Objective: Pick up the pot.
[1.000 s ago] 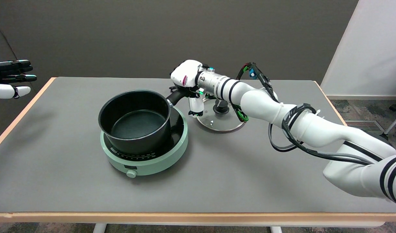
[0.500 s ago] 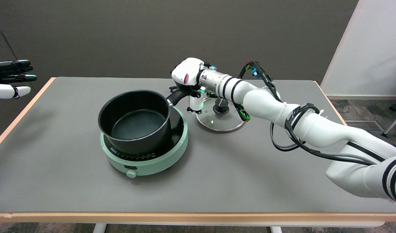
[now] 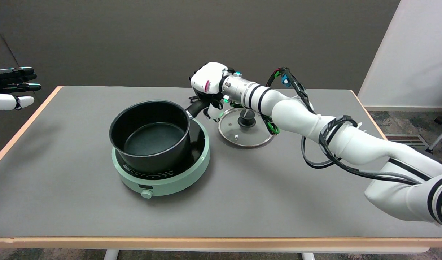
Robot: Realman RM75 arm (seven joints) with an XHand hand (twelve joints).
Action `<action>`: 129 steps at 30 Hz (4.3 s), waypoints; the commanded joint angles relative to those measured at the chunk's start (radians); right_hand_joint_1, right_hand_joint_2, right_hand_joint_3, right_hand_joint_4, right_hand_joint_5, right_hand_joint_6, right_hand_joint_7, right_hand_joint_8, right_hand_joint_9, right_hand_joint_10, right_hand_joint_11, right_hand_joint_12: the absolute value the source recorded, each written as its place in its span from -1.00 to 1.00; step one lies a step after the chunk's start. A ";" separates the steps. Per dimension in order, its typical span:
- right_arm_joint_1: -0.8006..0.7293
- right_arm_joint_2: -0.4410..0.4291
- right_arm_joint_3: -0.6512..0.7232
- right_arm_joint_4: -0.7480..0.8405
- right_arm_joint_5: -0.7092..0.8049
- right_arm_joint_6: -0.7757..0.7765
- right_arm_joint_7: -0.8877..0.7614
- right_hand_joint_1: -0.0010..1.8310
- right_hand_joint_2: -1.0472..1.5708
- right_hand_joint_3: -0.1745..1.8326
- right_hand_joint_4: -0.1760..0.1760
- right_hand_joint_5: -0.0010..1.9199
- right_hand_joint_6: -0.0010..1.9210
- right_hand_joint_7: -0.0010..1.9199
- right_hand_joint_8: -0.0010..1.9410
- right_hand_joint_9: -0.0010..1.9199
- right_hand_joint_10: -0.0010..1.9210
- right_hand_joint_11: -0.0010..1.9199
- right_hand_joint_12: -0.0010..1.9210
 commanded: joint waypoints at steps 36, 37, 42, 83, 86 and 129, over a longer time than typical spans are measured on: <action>-0.003 0.026 -0.027 -0.003 0.003 -0.047 0.039 0.23 -0.34 0.43 -0.08 1.00 1.00 1.00 0.98 1.00 1.00 1.00 1.00; -0.002 0.027 -0.030 -0.003 0.003 -0.048 0.039 0.22 -0.43 0.40 -0.08 1.00 1.00 1.00 0.98 1.00 1.00 1.00 1.00; 0.011 0.025 -0.048 -0.017 0.003 -0.047 0.039 0.24 -0.55 0.32 -0.12 1.00 1.00 1.00 0.98 1.00 1.00 1.00 1.00; 0.016 0.106 -0.011 0.021 0.215 0.034 0.040 -0.10 0.63 0.43 -0.41 0.90 0.90 0.90 0.88 0.90 0.90 0.90 0.90; 0.013 0.127 -0.010 0.035 0.243 0.050 0.040 -0.10 0.68 0.41 -0.47 0.86 0.86 0.86 0.84 0.86 0.86 0.86 0.86; -0.599 0.348 0.839 0.533 0.366 0.098 0.040 -0.09 0.74 0.38 -0.53 0.82 0.82 0.82 0.80 0.82 0.82 0.82 0.82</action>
